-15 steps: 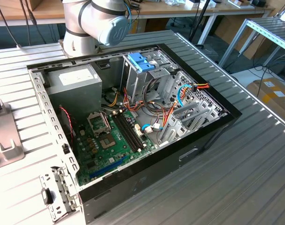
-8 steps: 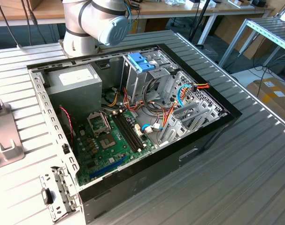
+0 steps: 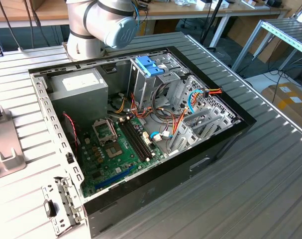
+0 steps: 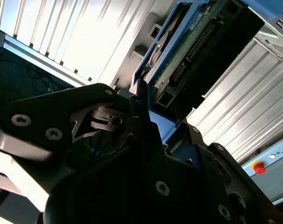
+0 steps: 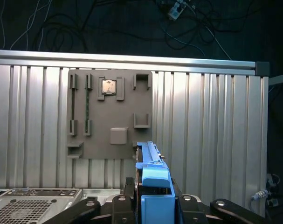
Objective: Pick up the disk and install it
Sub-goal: 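Pick up the disk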
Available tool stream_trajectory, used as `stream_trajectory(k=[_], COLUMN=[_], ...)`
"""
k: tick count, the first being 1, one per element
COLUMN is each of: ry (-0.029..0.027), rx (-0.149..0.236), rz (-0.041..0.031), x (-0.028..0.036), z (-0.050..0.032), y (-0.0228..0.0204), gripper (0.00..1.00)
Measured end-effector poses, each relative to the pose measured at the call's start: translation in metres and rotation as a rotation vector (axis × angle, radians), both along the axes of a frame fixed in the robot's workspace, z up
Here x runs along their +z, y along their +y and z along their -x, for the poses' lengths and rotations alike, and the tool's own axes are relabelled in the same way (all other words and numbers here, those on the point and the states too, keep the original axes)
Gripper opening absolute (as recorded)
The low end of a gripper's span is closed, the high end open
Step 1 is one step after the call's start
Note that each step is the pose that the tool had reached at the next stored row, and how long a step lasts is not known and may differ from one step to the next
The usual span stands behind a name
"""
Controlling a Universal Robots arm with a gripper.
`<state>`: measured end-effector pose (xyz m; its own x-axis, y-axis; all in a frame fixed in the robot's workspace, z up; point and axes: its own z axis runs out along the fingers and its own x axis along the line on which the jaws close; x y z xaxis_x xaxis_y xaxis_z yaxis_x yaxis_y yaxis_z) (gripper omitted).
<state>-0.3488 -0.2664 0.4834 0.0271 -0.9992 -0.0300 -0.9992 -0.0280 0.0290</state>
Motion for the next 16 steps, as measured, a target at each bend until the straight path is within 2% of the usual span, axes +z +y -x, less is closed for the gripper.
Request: stream_trajectory(k=[2, 4, 5, 16], ry=[0.0000, 0.0000, 0.0000, 0.0001], rx=[0.000, 0.000, 0.000, 0.000], rz=[0.0000, 0.0000, 0.0000, 0.0001], x=[0.0000, 0.0000, 0.0000, 0.0000], z=[-0.0019, -0.0150, -0.0276, -0.0372], y=[0.0000, 0.0000, 0.0000, 0.0000], gripper=[0.37, 0.37, 0.37, 0.37])
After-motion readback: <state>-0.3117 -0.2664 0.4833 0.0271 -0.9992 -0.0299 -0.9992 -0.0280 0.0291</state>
